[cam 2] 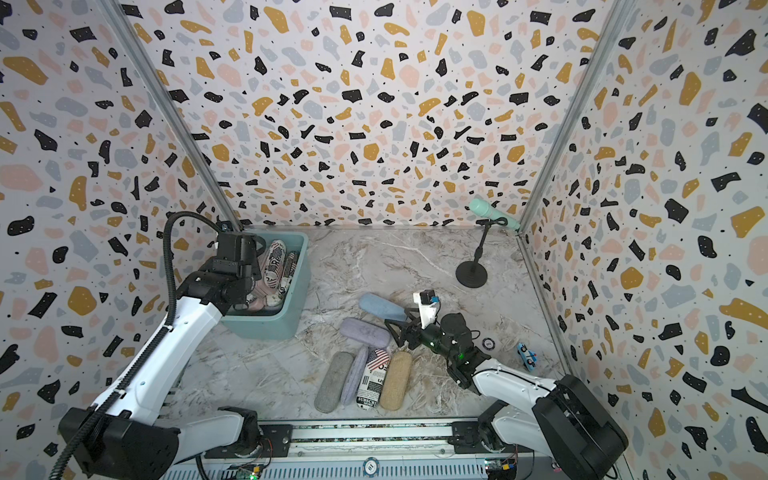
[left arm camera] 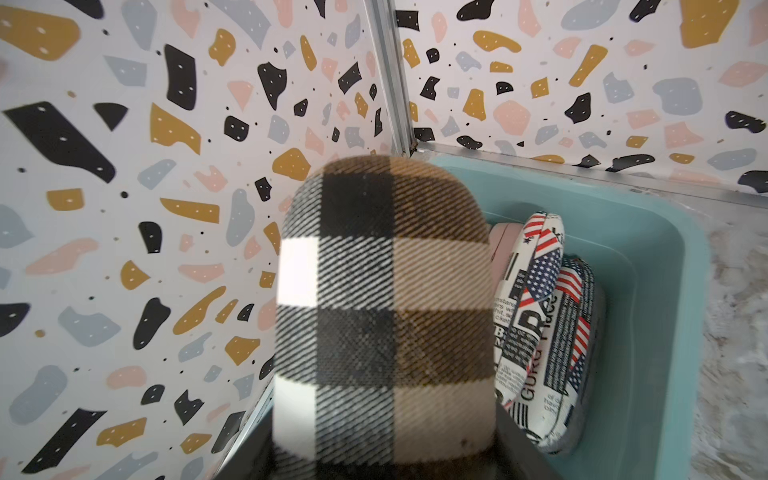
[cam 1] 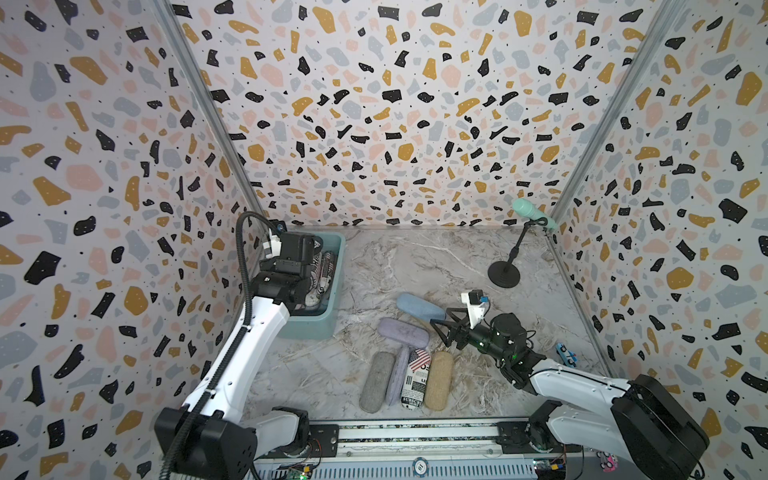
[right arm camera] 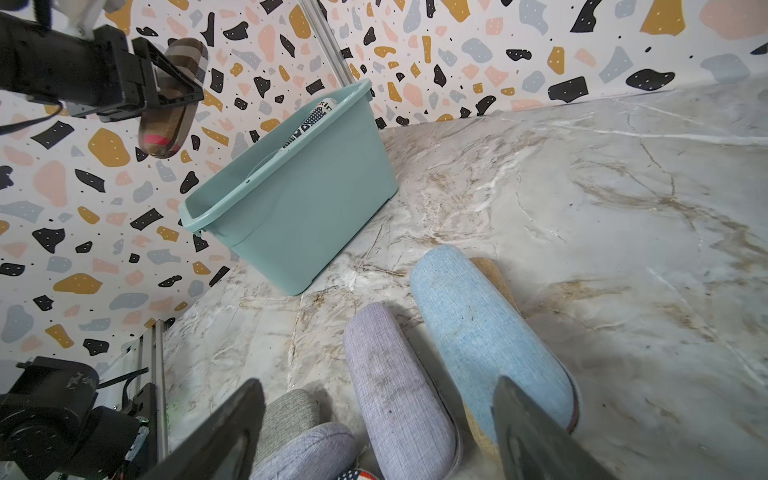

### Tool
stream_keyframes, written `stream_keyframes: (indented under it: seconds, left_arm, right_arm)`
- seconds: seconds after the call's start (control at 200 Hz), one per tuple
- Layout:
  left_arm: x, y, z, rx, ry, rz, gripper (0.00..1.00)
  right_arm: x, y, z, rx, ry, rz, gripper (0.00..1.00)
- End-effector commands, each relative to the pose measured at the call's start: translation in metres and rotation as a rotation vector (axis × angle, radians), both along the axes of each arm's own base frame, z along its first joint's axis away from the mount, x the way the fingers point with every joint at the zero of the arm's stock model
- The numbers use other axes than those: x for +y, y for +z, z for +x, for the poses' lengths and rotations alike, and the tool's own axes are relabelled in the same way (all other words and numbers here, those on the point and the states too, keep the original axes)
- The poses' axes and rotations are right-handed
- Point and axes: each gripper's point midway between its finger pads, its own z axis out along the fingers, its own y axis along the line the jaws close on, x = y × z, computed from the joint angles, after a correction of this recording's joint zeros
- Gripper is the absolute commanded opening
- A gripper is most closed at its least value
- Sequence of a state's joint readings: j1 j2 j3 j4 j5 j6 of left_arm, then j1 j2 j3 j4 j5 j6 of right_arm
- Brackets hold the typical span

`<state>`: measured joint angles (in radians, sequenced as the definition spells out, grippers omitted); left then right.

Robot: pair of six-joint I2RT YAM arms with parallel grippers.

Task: Put the glasses cases into the storage boxes
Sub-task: Place the glasses case in the storage box.

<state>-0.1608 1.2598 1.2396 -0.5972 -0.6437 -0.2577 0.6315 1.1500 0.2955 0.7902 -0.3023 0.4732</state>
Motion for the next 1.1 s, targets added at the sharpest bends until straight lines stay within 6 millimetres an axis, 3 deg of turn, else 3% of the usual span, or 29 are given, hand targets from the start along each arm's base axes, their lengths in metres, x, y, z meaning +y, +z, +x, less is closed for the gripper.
stream_keyframes:
  seconds: [0.0,0.28,0.435,0.676,0.906,1.096]
  left_arm:
    - [-0.001,-0.002,0.030,-0.046,-0.074,-0.007,0.55]
    - [0.022,-0.054,0.077,0.136,-0.066,0.002,0.56]
    - [0.028,-0.079,0.088,0.218,-0.048,0.028,0.57]
    - [0.034,-0.080,0.100,0.229,-0.021,0.049,0.61]
    - [0.037,-0.074,0.105,0.225,0.003,0.063,0.78]
    - [0.030,-0.048,0.105,0.142,-0.004,-0.005,0.78]
  right_arm:
    - [-0.003,0.008,-0.001,-0.028,-0.010,0.004,0.87]
    - [-0.004,0.008,0.000,-0.028,-0.017,0.001,0.87]
    - [-0.005,0.008,0.000,-0.031,-0.023,-0.002,0.87]
    - [-0.004,0.005,0.001,-0.026,-0.022,-0.011,0.87]
    - [-0.004,0.004,0.002,-0.024,-0.026,-0.018,0.87]
    - [-0.004,0.001,0.003,-0.021,-0.031,-0.025,0.87]
